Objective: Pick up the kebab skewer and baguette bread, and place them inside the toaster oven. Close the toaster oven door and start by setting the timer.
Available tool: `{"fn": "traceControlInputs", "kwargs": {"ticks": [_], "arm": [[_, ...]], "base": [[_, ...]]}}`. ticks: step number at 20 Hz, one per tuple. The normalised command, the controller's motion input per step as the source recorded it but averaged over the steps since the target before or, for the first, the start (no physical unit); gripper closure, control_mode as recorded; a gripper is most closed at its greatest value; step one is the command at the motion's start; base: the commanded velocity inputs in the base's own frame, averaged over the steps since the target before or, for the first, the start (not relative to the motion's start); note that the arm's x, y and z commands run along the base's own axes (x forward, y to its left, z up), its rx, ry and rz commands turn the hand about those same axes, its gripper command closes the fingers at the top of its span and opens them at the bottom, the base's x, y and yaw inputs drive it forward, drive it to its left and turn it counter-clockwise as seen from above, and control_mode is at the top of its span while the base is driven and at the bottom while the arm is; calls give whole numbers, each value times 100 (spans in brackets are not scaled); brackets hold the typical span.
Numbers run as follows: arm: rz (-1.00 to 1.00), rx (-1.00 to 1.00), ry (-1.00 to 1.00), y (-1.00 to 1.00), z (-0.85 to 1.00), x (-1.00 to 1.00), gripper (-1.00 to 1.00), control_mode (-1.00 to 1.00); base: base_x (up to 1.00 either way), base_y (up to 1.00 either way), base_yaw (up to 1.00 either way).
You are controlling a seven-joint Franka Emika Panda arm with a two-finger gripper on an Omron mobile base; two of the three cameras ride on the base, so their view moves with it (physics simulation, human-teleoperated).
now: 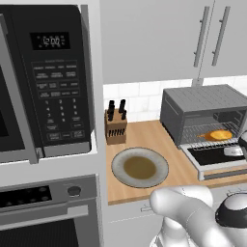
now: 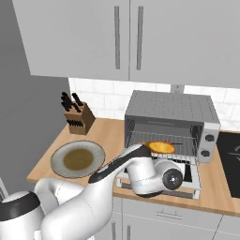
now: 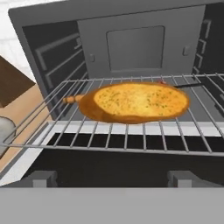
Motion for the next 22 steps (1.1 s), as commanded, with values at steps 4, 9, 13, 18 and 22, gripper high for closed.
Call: {"fn": "traceControlInputs", "kwargs": {"ticks": [4,9,13,18,22], "arm": [[1,-9,9,-3,0,-9,-100,-100],[0,-1,4,0,-2,8,-100,-100],[1,0,0,0,-9,20,-100,-100],[2,0,0,-1,-4,18,-100,-100],[0,0,0,-21,-6,0,-100,-100]], "base": [[0,0,0],[0,0,0],[0,0,0],[0,0,0],[0,0,0]]}}
